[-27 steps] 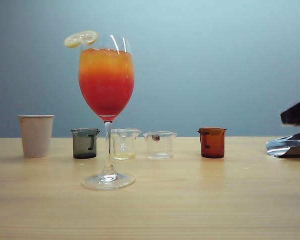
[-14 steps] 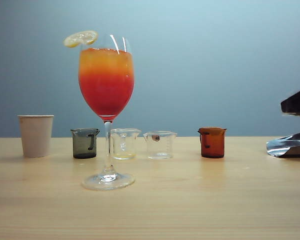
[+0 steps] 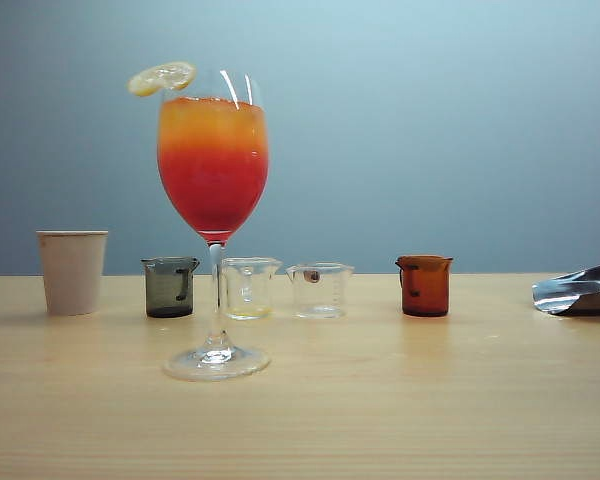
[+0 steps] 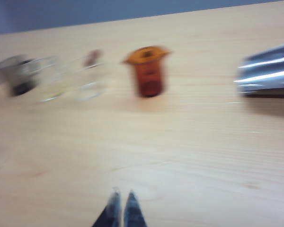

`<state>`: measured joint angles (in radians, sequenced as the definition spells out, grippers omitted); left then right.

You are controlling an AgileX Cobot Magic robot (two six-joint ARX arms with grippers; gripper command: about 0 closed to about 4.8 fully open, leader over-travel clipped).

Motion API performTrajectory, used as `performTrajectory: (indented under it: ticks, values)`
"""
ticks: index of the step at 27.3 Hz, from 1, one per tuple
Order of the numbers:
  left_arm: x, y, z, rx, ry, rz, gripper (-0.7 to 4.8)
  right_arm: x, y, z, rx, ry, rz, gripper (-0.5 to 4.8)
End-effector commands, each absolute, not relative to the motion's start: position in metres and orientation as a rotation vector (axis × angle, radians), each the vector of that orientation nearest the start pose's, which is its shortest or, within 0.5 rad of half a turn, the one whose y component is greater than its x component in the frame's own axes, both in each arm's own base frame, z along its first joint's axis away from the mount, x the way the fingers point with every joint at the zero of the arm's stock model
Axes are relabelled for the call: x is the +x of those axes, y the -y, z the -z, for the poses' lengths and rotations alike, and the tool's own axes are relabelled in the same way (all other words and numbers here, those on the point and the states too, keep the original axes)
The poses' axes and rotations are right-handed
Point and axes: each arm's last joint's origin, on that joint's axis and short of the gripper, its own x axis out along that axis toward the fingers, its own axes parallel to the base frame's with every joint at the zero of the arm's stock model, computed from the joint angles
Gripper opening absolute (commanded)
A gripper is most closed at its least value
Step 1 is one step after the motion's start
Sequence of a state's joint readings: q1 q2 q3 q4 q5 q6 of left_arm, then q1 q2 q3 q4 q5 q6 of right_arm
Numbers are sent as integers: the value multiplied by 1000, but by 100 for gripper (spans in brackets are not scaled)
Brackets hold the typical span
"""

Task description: Pick up the lemon slice from the paper cup on the left and carefully insert it into the rim of the goblet.

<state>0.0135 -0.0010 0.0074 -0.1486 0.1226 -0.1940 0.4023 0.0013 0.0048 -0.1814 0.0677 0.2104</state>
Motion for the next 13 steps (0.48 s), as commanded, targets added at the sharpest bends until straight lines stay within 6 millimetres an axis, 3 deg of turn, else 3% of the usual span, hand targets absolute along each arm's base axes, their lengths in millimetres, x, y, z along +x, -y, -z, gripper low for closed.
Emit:
performTrajectory:
  ticks: [1, 6, 13]
  values:
    - [96, -8, -153, -205, -131, -30, -5, 93, -24, -147, 178, -195, -182, 22]
    - [96, -9, -153, -203, -128, -58, -5, 96, -1, -147, 199, -172, 54, 22]
    - [96, -9, -153, -203, -128, -58, -5, 96, 1, -147, 201, -169, 82, 22]
